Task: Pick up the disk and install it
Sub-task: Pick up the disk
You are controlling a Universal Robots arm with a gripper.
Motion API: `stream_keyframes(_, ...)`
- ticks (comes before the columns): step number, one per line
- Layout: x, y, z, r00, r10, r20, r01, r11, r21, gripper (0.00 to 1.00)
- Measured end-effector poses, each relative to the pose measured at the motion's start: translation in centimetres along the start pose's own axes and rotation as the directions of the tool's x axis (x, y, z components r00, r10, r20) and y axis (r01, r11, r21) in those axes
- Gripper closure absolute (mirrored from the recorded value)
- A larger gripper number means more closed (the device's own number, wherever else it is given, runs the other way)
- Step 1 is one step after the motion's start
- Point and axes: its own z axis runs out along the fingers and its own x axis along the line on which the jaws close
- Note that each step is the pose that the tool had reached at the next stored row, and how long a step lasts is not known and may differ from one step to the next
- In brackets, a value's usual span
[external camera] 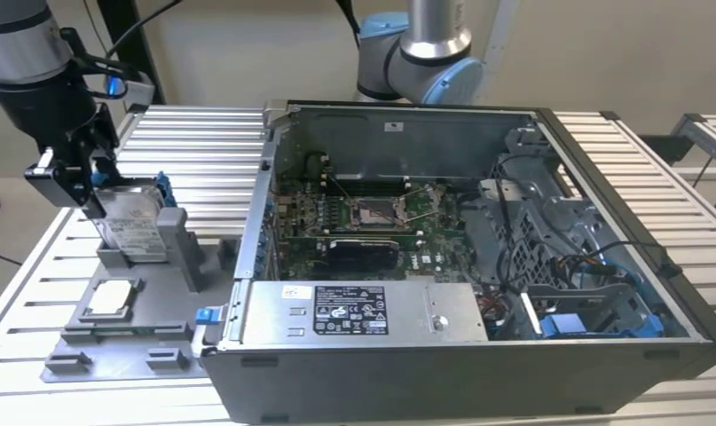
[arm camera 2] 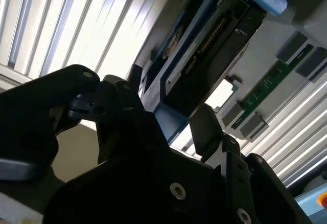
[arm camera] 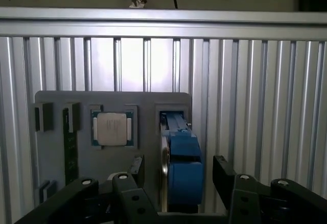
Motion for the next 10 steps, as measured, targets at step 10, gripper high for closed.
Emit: stream_keyframes(10,0.0,0.0,0.02,1.0,0.0,0.0009,0.0,1.0,-0.0008,0.0)
